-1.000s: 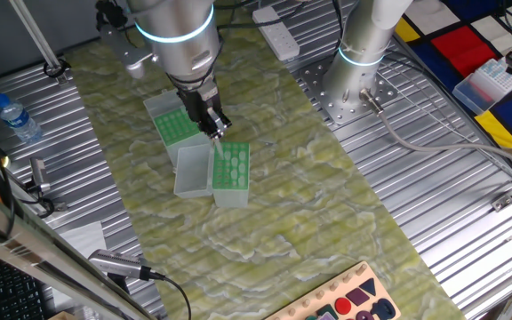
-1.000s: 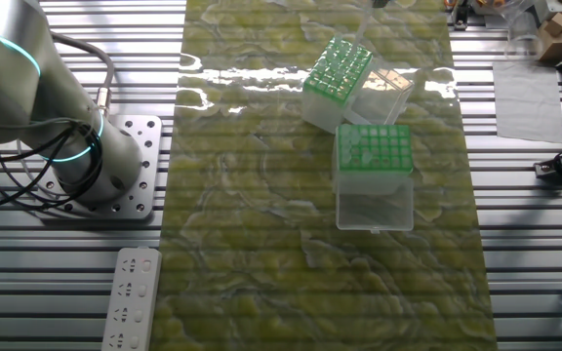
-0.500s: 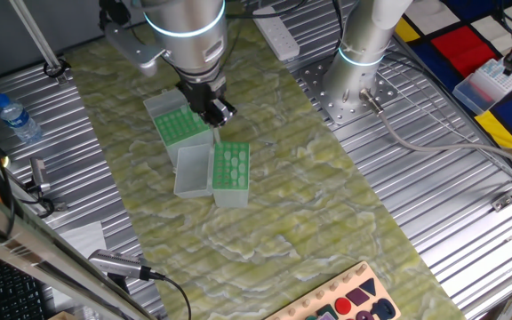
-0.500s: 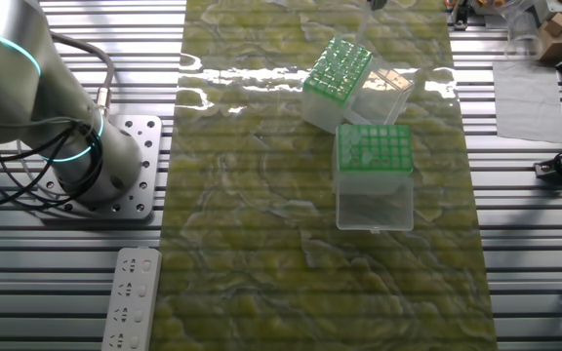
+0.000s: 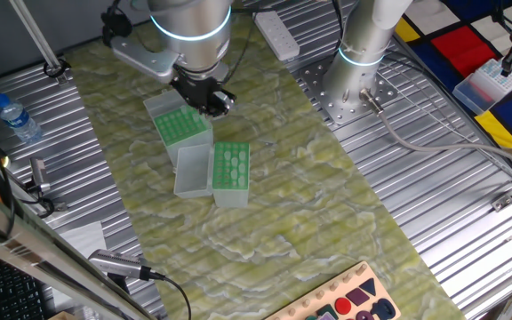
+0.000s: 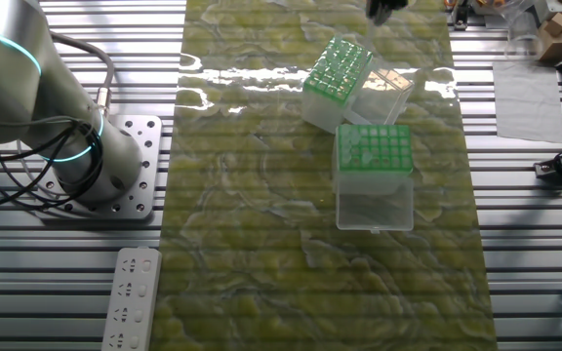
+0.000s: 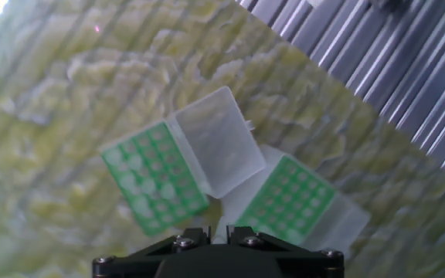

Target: Transfer all large pipette tips from one holder to another

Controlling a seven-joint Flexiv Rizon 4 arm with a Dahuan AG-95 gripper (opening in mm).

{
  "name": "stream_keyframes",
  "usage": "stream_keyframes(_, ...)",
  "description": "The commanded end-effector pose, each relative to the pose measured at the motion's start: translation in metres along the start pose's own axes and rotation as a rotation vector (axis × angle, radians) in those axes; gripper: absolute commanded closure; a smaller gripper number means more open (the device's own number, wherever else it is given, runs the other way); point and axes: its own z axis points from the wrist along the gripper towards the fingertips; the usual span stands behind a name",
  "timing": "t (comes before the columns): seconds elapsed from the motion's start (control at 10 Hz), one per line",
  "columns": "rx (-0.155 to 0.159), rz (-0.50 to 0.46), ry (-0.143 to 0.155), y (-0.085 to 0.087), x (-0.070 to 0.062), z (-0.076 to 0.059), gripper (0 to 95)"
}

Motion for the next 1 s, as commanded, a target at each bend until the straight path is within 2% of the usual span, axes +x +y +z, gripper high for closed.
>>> stream_keyframes(0.1, 0.057, -0.171, 0.004, -0.018, 0.005, 0.01, 95.0)
stream_keyframes(0.5, 0.07, -0.252, 0.005, -0.031, 0.014, 0.019, 95.0)
stream_keyframes(0.8, 0.058, -0.249, -0.009, -0.036, 0.018, 0.027, 95.0)
stream_keyframes(1.0, 0.064, -0.266, -0.014, -0.037, 0.021, 0.03, 95.0)
